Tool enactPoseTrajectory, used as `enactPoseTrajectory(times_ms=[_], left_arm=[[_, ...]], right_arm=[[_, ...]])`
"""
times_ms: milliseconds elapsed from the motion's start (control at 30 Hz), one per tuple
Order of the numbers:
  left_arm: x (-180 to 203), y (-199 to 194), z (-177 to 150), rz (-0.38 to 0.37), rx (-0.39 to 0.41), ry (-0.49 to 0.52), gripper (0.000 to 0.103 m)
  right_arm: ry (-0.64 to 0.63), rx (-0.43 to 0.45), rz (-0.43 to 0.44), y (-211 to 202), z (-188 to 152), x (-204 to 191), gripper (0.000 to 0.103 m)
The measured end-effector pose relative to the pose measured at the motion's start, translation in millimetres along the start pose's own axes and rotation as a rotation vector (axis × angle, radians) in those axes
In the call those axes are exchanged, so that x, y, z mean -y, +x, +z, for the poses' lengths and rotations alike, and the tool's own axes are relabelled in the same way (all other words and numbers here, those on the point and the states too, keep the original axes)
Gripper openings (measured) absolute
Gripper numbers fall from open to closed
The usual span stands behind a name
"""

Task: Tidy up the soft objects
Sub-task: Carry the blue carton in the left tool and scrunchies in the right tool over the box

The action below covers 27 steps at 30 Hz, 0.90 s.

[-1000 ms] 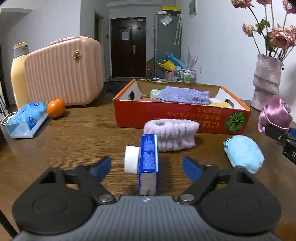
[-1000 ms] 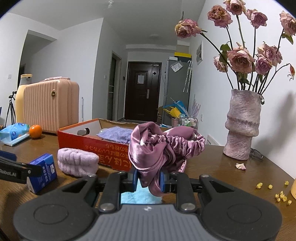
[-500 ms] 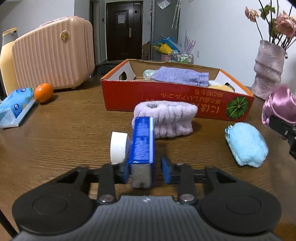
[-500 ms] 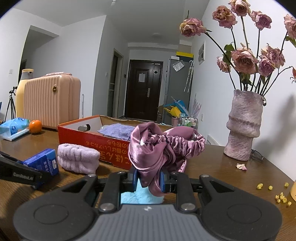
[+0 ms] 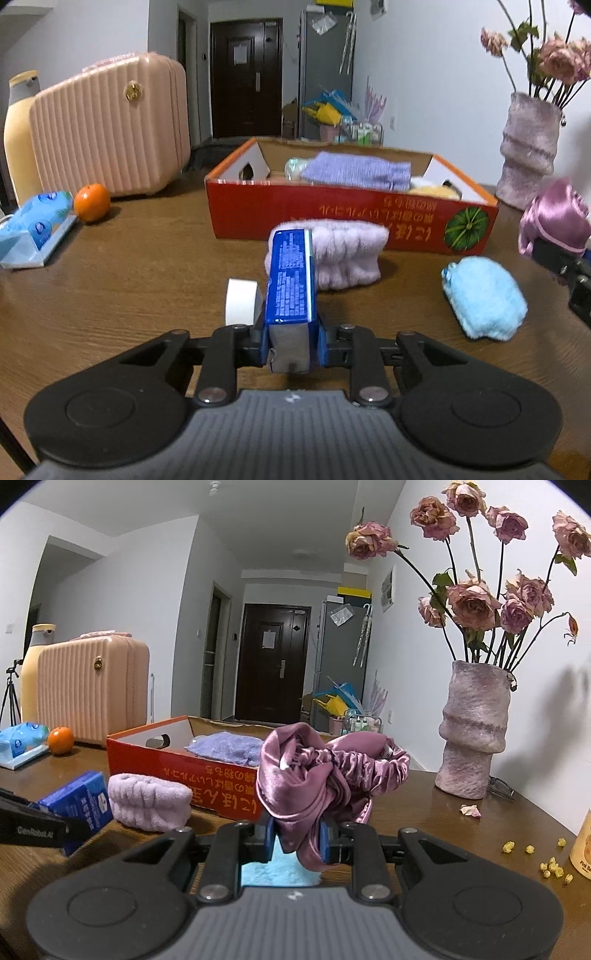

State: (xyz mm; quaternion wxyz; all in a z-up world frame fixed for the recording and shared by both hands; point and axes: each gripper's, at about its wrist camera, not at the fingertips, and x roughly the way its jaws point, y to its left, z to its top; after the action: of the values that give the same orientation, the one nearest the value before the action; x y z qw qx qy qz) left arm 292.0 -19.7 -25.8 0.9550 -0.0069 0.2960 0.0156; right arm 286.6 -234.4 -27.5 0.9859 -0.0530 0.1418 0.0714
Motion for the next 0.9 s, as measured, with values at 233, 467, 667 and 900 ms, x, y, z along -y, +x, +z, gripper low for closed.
enactPoseTrajectory(times_ms=[233,467,667,900], left_arm=[[-6.4,-21.2,8.3,-0.009,0.074,-0.034,0.024],[-13.2,-39.5,14.9,-0.025,0.133,-0.069,0.024],[-12.7,-47.1,19.6,-0.030,0.166,-0.073,0.024],[-13.4,-53.0,32.0,-0.011,0.213,-0.098,0.024]], right_arm=[[0.021,0.014,-0.007,-6.7,1.4,-9.1,0.022],[0.050,0.035,-0.005,-12.2,5.3,-25.8,0.022],[0.061,0.063,0.004,-14.1,10.3,-41.7,0.022],[0.072,0.094,0.008,-11.2,17.9,-51.7,0.022]])
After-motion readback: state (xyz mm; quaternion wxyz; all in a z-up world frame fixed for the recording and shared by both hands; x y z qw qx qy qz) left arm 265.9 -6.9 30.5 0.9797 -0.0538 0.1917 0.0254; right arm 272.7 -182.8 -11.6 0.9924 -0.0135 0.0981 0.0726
